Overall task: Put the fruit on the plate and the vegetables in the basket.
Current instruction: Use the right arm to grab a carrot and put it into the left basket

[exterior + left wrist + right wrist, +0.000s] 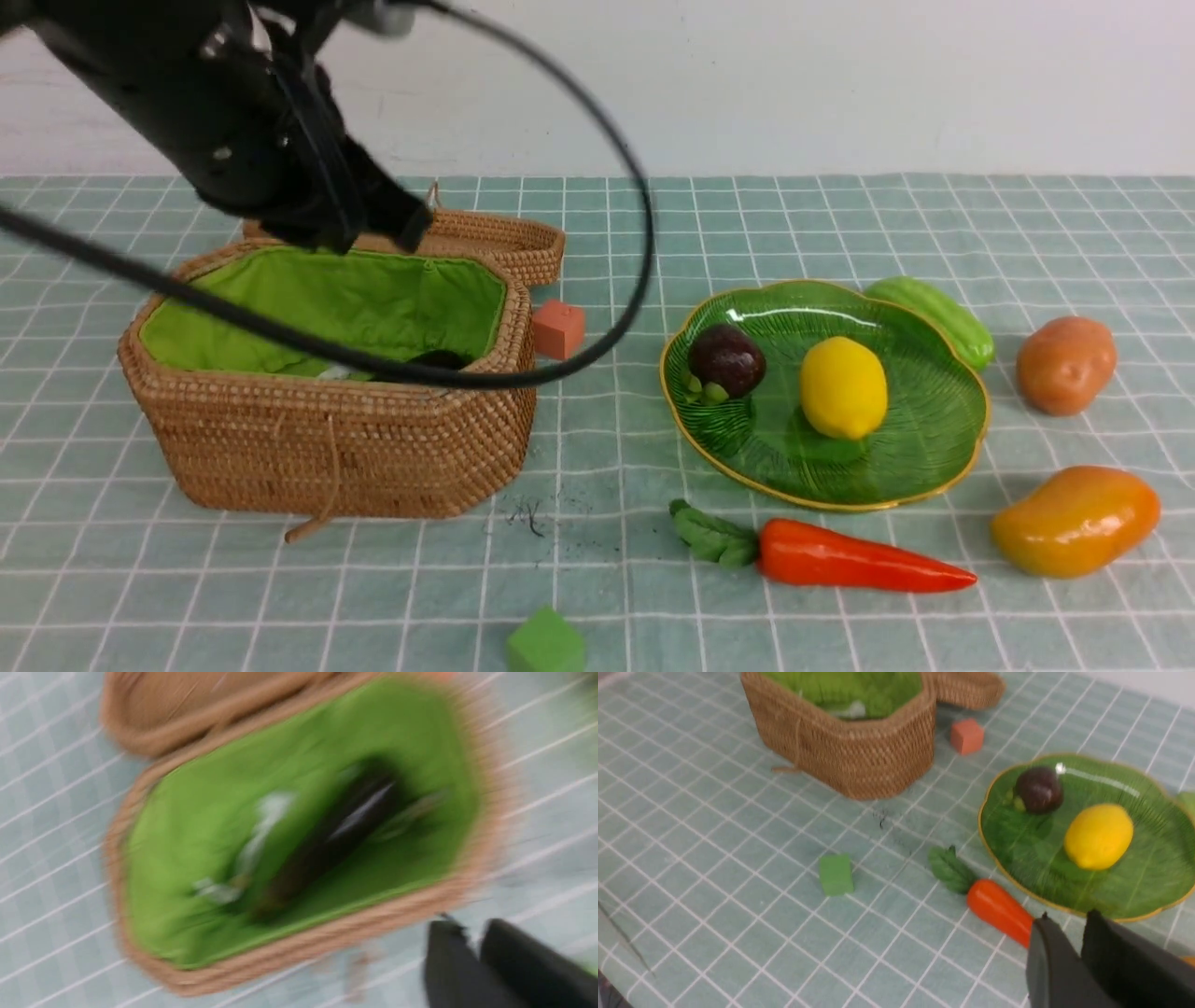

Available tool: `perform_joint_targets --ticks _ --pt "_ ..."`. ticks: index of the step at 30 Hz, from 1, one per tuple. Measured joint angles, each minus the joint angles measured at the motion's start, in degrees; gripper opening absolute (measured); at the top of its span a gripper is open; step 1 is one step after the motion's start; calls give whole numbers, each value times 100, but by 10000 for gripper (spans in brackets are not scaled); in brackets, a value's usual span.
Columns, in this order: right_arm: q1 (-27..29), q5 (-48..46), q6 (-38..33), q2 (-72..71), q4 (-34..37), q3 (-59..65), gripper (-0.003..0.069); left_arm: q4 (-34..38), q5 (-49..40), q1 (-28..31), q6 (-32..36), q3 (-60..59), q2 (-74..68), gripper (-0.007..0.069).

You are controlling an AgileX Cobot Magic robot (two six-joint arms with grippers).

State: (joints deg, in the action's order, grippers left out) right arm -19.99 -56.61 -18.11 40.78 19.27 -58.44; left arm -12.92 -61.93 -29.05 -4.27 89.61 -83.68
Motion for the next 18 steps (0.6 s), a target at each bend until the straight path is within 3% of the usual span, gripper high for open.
perform_joint_targets --ticks 1,7,10,18 --pt "0 5 0 182 0 -16 118 86 0 -133 -73 -29 214 -8" --pt "0 0 -269 1574 -36 -83 118 486 330 -976 -206 -1028 1534 -13" --pt "0 0 -991 2364 -170 -88 120 658 880 -1381 -293 -2346 2573 -13" --pt "0 33 -1681 4061 -584 -88 176 1145 2331 -1528 -342 -4736 4684 -13"
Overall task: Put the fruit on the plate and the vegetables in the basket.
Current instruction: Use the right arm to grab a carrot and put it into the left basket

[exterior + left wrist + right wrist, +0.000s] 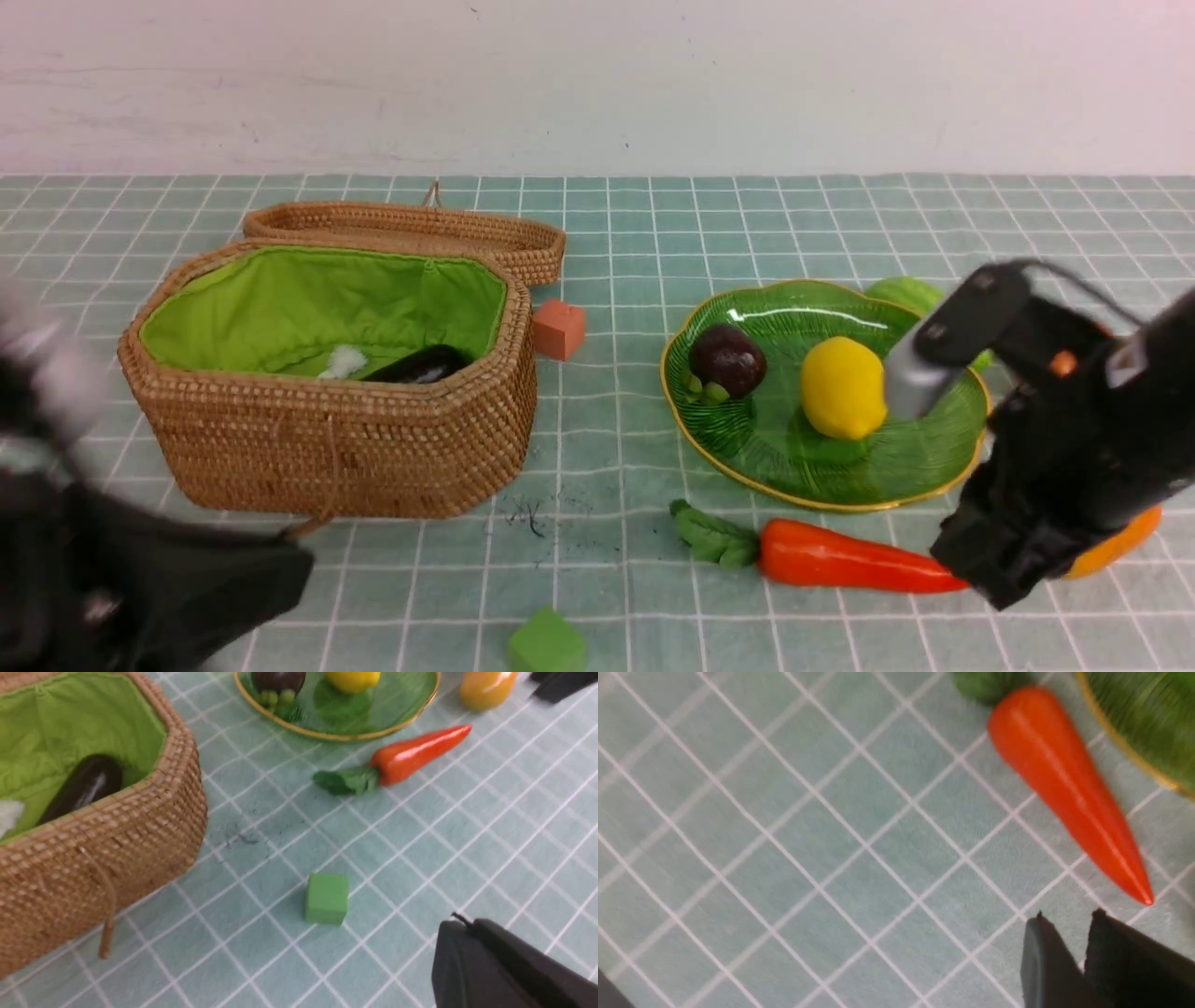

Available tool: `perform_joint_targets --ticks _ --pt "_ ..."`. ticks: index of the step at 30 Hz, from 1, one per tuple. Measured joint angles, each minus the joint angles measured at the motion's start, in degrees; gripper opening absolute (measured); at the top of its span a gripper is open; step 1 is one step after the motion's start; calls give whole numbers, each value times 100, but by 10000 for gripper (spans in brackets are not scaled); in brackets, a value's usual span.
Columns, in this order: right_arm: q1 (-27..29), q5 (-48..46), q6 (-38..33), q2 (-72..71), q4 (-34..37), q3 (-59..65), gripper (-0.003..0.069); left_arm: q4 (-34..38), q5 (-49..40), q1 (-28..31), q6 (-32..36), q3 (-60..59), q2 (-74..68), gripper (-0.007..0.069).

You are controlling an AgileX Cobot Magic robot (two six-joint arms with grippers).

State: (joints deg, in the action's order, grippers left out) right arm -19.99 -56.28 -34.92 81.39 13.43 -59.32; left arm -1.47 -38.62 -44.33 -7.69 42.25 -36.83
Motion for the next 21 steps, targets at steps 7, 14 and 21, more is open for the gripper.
perform_joint_targets --ticks 7,14,21 --pt "0 575 -825 1120 -481 -8 346 147 834 0 -4 -656 1110 -13" --pt "0 1624 -975 1847 -812 -36 454 147 744 0 -4 -677 1309 -13" --pt "0 1911 -1117 2207 -990 -49 456 229 677 0 -4 -683 1309 -13"
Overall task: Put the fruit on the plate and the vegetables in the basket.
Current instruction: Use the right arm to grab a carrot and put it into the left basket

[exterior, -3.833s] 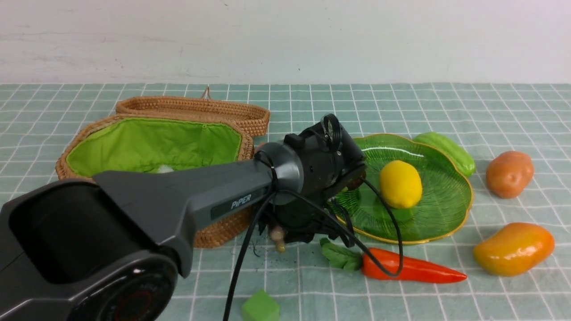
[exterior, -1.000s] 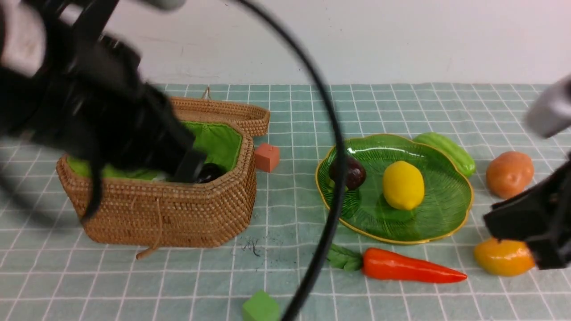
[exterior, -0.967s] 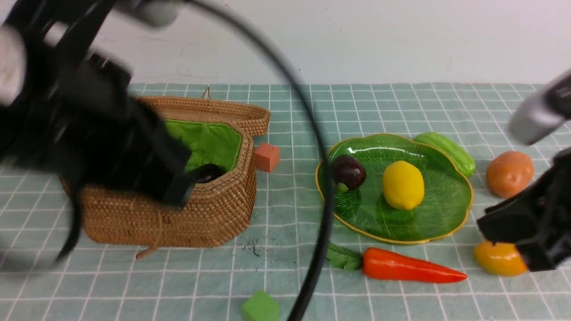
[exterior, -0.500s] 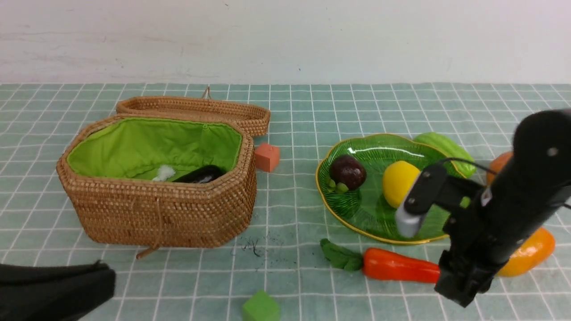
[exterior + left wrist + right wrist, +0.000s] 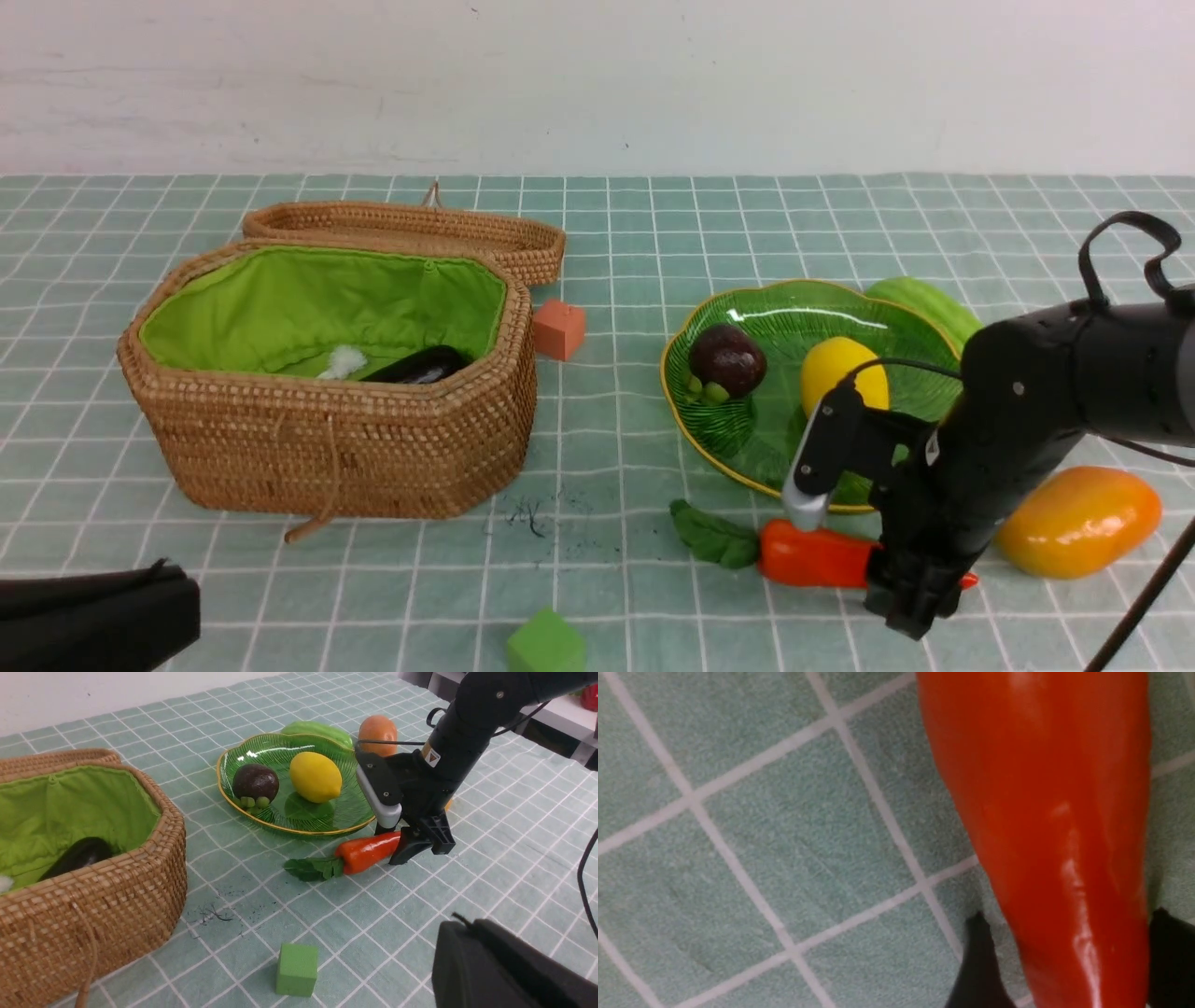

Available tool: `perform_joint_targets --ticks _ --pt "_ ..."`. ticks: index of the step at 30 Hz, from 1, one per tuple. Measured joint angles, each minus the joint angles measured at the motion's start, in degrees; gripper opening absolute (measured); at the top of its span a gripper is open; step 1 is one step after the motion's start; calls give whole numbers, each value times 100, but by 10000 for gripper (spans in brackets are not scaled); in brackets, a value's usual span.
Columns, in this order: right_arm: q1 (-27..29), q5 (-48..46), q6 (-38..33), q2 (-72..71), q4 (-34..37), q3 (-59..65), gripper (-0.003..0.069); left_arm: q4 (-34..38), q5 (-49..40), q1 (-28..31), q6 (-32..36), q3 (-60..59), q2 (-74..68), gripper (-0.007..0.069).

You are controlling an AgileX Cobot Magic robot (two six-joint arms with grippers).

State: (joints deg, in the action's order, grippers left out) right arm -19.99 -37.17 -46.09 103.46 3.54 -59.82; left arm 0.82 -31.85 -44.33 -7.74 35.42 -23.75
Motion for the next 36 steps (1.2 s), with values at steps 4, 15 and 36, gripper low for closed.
perform_joint_targets --ticks 4,15,36 --pt "0 6 -134 38 -19 -19 445 18 -5 0 0 0 0 -13" --pt "-11 -129 -327 166 43 -97 290 88 -11 0 0 0 0 -13" --pt "-6 -879 -1081 -554 516 -28 286 212 -34 0 -67 0 0 -13"
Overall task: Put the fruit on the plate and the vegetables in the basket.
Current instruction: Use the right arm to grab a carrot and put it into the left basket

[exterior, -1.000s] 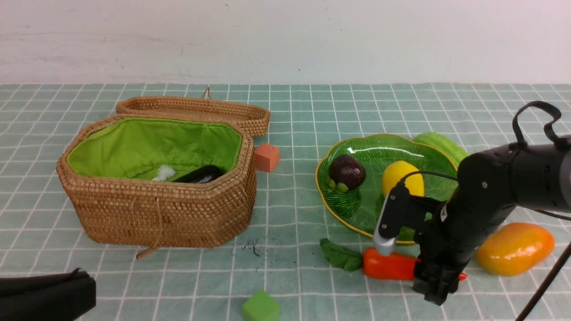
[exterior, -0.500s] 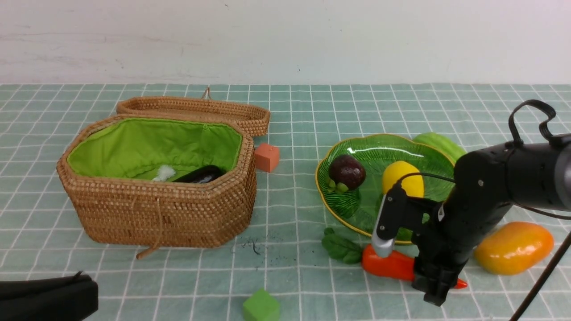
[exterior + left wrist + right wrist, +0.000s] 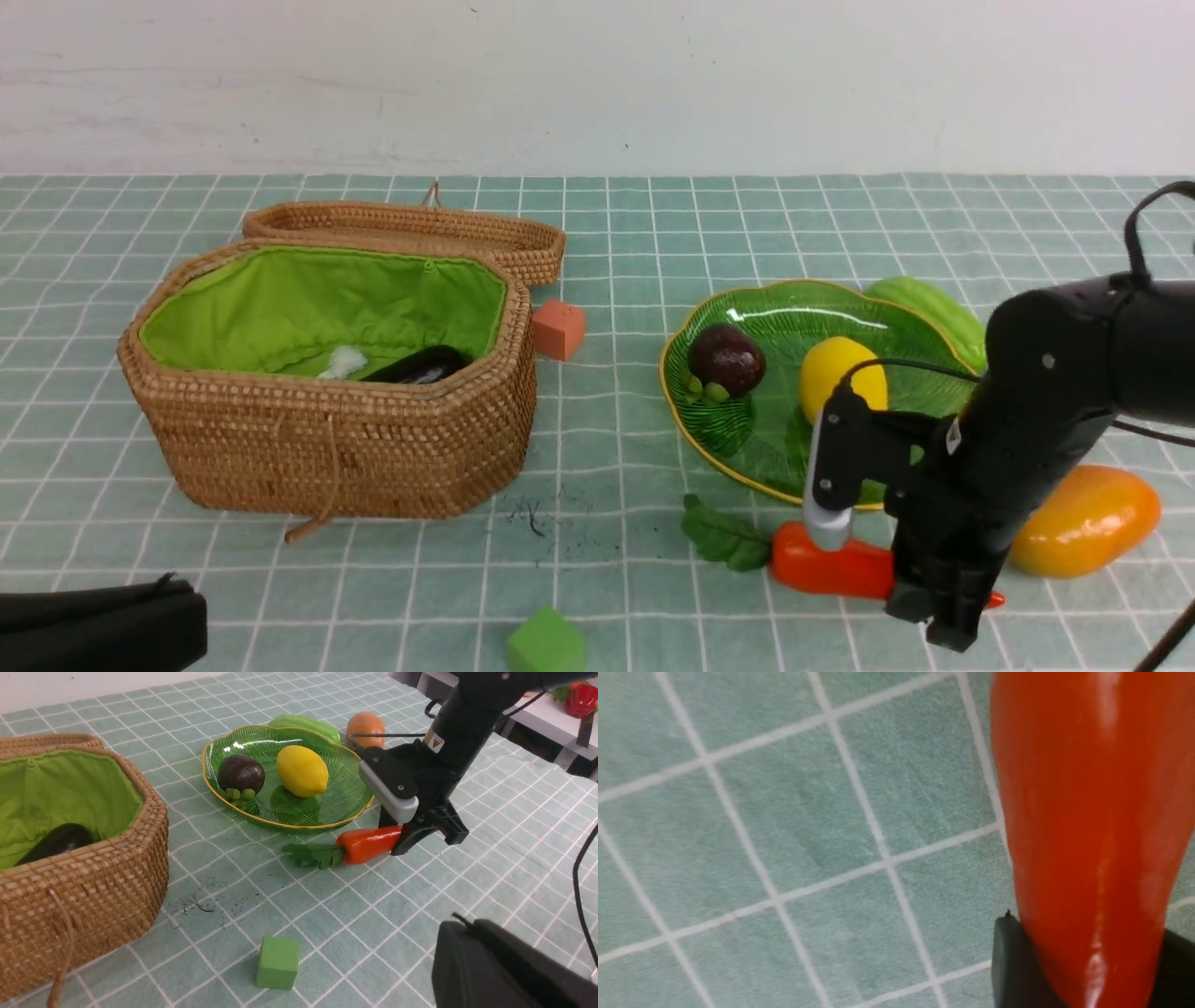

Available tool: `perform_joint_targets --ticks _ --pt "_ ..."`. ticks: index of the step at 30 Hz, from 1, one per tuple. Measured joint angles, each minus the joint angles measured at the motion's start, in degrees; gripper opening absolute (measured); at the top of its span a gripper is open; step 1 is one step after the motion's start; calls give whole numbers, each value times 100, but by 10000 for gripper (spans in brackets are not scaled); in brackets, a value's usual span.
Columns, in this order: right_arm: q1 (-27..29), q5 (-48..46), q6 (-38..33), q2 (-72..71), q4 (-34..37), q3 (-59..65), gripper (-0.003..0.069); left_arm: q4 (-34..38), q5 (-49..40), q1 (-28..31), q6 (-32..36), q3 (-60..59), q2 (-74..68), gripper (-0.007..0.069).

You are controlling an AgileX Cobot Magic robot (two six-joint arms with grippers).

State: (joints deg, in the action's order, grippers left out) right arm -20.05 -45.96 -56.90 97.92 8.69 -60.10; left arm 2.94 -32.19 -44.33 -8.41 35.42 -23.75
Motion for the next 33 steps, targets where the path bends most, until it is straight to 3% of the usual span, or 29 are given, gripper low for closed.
perform_joint_targets --ticks 5,12,19,24,33 --pt "0 -317 -180 -339 456 0 286 0 0 0 -17 0 0 -13" --pt "-55 -565 -114 -895 1692 -91 286 -232 0 0 -337 0 0 -13" --pt "-899 -321 174 -958 2646 -1462 283 -1868 -91 0 -2114 -5 0 -13" --pt "-1728 517 289 -18 2900 -3241 283 -3072 -496 0 -3203 -5 0 -13" --pt "-2053 1632 302 2193 3114 -5301 286 -3249 -566 0 -3482 -5 0 -13"
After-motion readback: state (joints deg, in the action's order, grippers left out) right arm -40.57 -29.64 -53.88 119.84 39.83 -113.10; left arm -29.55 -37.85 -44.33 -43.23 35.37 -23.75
